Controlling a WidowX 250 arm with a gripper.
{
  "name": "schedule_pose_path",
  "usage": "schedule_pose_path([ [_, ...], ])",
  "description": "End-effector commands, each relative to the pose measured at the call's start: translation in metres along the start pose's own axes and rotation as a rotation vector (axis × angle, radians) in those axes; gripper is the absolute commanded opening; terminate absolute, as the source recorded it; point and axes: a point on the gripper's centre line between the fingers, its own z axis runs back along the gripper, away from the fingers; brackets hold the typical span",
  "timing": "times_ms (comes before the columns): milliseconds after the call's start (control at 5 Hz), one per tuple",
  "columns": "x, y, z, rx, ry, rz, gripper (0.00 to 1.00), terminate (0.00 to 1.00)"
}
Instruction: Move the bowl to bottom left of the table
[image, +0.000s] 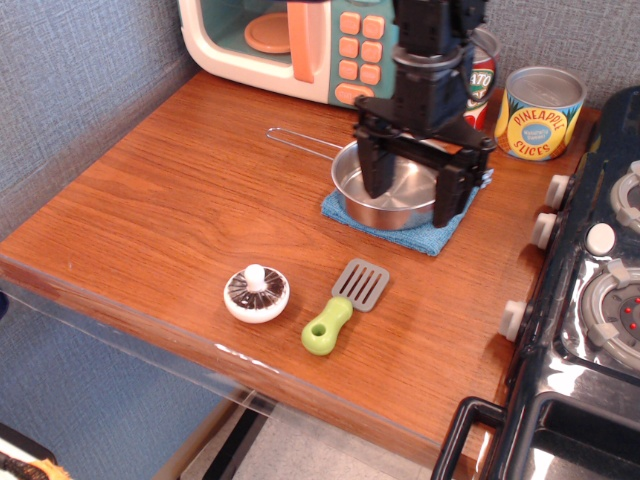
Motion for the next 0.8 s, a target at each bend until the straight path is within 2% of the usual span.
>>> schedule_pose_path([
  [0,0.046,0.002,0.006,0.042,-0.073,0.022,1.0,0.0],
  [200,0.057,0.007,0.002,0.052,-0.096,0.046,1.0,0.0],
  [600,0.068,0.016,-0.013,0.065,-0.103,0.071,1.0,0.0],
])
